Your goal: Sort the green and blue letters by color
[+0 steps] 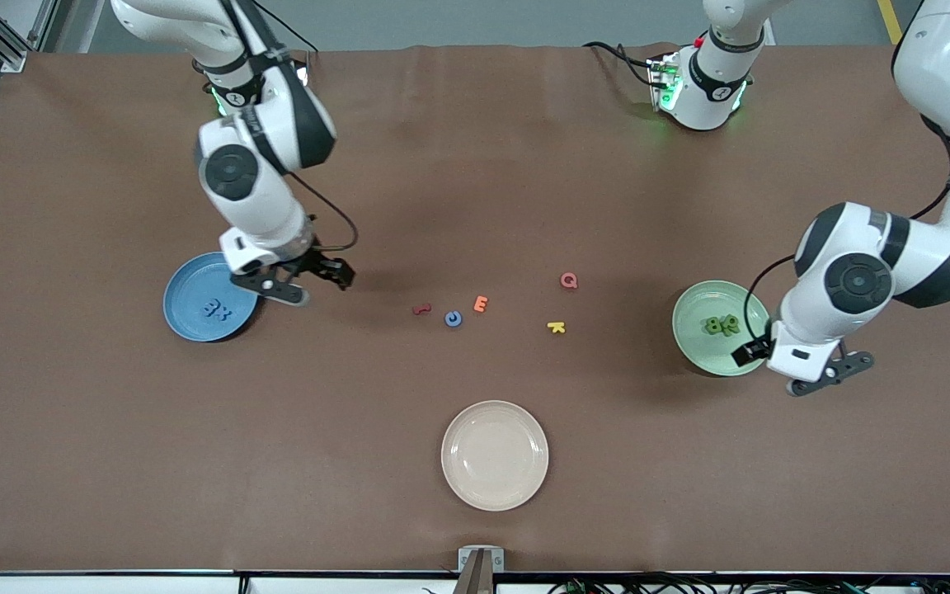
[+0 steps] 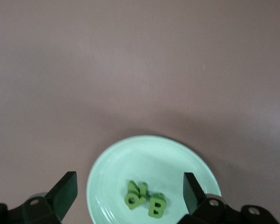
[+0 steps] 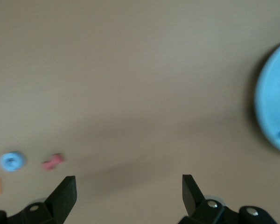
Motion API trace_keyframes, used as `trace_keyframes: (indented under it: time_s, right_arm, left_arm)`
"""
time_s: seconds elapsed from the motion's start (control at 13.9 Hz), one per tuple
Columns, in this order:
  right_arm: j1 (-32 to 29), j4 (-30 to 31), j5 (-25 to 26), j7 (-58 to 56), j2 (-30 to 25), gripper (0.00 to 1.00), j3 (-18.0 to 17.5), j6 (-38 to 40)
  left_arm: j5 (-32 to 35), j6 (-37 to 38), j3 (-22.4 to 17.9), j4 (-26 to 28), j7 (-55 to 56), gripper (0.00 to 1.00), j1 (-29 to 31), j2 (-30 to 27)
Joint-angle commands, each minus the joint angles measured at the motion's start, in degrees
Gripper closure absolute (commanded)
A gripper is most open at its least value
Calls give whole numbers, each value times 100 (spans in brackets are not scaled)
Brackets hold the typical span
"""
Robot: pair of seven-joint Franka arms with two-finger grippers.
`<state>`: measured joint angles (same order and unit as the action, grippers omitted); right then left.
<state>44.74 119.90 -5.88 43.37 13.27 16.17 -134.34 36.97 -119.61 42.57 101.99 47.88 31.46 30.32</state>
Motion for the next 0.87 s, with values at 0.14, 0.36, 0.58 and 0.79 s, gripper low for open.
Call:
trace_keyframes:
  time_s: [0.14,0.36,0.58,0.79]
  right_arm:
    - [622,-1704,-186,908,1746,14,71,-48]
    - [763,-2162,-422,1278,2337,32,62,-311]
    - [817,-2392,-616,1279,2575,32,62,-391]
    - [878,-2515,-652,1454,2733,32,62,-400]
  left_arm:
    - [-14,1113,531,-1117,-543,0,27,-122]
    - [-14,2009,953,-1855,-805,0,27,-122]
    - [-14,2731,1226,-2244,-1210,0,36,-201]
    - [-110,2847,1315,-2245,-1430,0,1,-604]
